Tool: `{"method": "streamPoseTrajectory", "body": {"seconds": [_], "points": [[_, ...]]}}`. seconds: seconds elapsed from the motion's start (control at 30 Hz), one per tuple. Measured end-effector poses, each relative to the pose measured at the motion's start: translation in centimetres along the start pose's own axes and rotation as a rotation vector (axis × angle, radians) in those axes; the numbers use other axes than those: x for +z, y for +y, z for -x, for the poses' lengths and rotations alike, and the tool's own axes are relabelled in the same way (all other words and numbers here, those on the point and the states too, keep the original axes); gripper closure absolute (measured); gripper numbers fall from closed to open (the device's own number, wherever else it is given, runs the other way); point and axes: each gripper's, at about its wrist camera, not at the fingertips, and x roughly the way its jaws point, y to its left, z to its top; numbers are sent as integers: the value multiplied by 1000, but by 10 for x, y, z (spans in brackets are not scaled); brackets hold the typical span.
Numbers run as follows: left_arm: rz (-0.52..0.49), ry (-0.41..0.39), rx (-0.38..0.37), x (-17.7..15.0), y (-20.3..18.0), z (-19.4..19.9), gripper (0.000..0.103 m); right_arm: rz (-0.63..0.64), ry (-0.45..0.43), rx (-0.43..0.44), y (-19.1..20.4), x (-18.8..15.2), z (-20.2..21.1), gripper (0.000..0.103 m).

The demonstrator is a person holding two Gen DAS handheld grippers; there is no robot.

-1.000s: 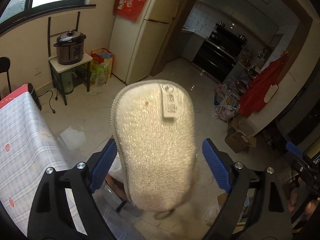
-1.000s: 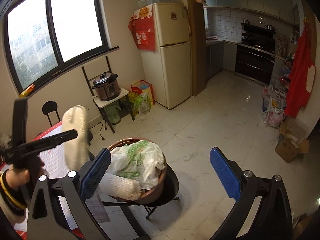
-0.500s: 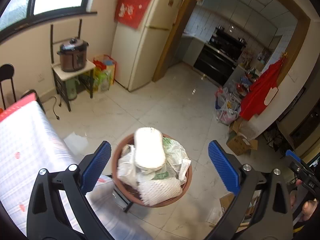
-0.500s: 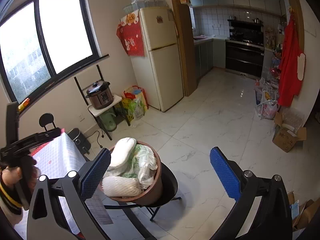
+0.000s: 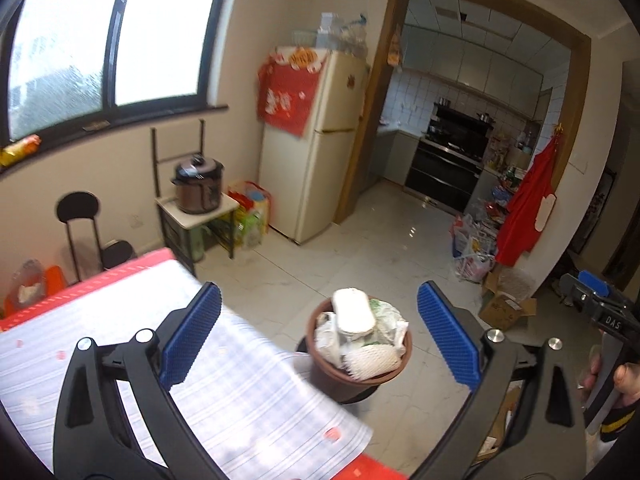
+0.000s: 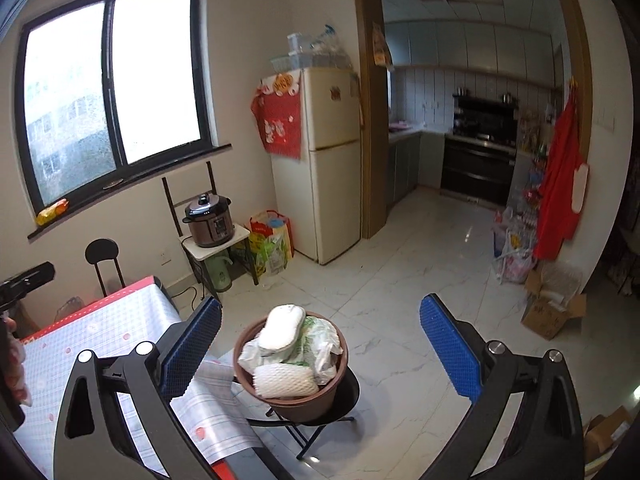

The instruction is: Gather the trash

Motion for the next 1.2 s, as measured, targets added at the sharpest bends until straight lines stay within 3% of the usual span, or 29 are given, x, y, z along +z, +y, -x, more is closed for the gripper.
{"method": "streamPoseTrajectory", "body": {"seconds": [0.27, 0.5, 0.77, 1.2], "points": [[-33, -80, 97, -10, 36, 97, 6, 67, -39, -22, 62, -4, 61, 5], [-63, -127, 142, -20, 56, 149, 6, 82, -75, -5, 96, -10, 97, 5], [-62, -146, 159, -23, 71, 171, 6, 87, -90, -16, 113, -10, 115, 5], [-48, -139, 140, -17, 73, 172, 6, 82, -94, -25, 115, -8, 121, 5]]}}
